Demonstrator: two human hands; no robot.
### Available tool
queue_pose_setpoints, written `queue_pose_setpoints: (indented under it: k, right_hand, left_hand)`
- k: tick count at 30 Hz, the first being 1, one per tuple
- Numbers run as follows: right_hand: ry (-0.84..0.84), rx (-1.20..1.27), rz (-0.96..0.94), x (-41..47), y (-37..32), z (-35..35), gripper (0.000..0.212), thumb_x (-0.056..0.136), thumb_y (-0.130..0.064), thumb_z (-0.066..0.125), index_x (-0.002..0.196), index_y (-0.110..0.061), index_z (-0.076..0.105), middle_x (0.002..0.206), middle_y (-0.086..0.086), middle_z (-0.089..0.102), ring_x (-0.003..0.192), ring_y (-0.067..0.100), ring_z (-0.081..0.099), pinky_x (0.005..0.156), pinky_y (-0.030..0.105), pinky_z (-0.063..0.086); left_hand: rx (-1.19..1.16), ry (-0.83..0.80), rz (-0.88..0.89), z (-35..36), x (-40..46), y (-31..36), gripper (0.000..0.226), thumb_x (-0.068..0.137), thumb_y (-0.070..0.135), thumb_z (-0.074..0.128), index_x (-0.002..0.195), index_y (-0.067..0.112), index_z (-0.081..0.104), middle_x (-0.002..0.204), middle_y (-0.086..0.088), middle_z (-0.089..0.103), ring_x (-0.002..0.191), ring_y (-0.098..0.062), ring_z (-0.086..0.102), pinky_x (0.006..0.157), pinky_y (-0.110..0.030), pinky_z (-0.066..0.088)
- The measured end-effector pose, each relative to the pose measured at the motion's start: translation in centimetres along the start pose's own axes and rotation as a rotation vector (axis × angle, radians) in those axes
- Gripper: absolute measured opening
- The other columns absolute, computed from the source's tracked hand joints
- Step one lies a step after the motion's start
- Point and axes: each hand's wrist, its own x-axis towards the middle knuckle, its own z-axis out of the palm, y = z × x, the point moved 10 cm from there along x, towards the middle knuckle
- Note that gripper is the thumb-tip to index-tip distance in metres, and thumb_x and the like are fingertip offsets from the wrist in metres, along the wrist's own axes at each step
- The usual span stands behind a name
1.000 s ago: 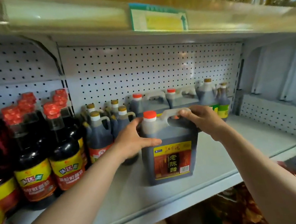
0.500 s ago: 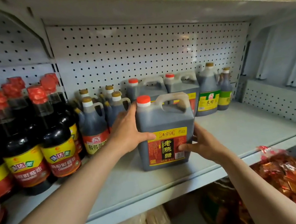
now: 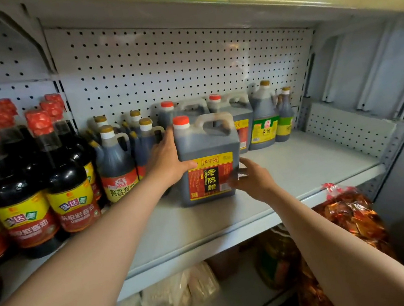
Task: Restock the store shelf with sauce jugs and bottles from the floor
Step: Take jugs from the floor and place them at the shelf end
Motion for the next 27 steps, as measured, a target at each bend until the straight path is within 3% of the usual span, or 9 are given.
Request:
queue_pose_setpoints:
  k: [3,6,10,14,18,22,27]
  right_hand:
    - [0.036,-0.072,0.073,-2.9,0.8,-1.7,0.087,0.084,-0.033,0.082,0.155,-0.013,0.035,0.148,0.014,0.053,0.134,0.029,0.054,0.106,0.039,0.047]
    - [0.084,-0.212,0.080,-6.5,1.2,-3.9,0.083,0.086,-0.040,0.078,0.153,-0.015,0.037,0.151,0.012,0.050,0.137,0.029,0.049,0.106,0.037,0.042]
    - [0.101,-0.298,0.108,-11.3,2.3,-5.4,0.080,0.086,-0.044,0.077,0.152,-0.016,0.039,0.149,0.013,0.052,0.136,0.031,0.049,0.105,0.038,0.042]
    - [0.116,-0.310,0.145,-16.4,3.1,-6.0,0.078,0.086,-0.042,0.078,0.150,-0.015,0.044,0.133,0.014,0.064,0.125,0.028,0.057,0.098,0.033,0.044]
    - [0.103,-0.350,0.186,-21.5,4.5,-5.3,0.077,0.085,-0.043,0.078,0.149,-0.016,0.045,0.136,0.006,0.061,0.122,0.024,0.058,0.091,0.026,0.043]
    - [0.099,-0.432,0.240,-26.1,7.0,-4.4,0.077,0.084,-0.042,0.079,0.148,-0.016,0.045,0.142,0.007,0.058,0.122,0.025,0.059,0.099,0.036,0.052]
    - [0.090,-0.469,0.420,-31.9,11.8,-1.6,0.083,0.083,-0.048,0.077,0.151,-0.016,0.042,0.152,0.009,0.047,0.139,0.027,0.046,0.110,0.036,0.041]
  left_hand:
    - [0.000,0.069,-0.062,0.5,-2.5,-0.2,0.119,0.072,0.040,0.086,0.158,0.019,0.007,0.157,-0.011,0.036,0.142,-0.034,0.037,0.112,-0.048,0.038]
    - [-0.028,0.118,-0.095,1.5,-6.3,-0.1,0.117,0.073,0.042,0.086,0.158,0.015,0.010,0.161,-0.011,0.029,0.146,-0.032,0.030,0.116,-0.047,0.032]
    - [-0.061,0.101,-0.040,3.9,-11.6,1.2,0.104,0.072,0.039,0.085,0.155,0.025,0.023,0.154,-0.010,0.035,0.142,-0.032,0.031,0.114,-0.046,0.034]
    - [-0.097,-0.014,-0.004,6.6,-16.0,2.6,0.066,0.075,0.033,0.083,0.131,0.026,0.050,0.131,-0.005,0.045,0.125,-0.027,0.048,0.101,-0.038,0.044]
    - [-0.129,-0.210,0.032,10.5,-19.6,2.9,0.049,0.076,0.031,0.083,0.117,0.029,0.057,0.116,0.003,0.042,0.110,-0.024,0.057,0.092,-0.035,0.048]
    - [-0.087,-0.381,0.101,14.6,-22.9,2.1,0.054,0.077,0.033,0.082,0.124,0.030,0.056,0.132,-0.001,0.044,0.124,-0.023,0.048,0.103,-0.034,0.042]
    - [-0.086,-0.602,0.085,18.8,-27.3,-1.3,0.051,0.080,0.036,0.080,0.124,0.029,0.056,0.147,-0.004,0.037,0.135,-0.025,0.041,0.108,-0.035,0.038]
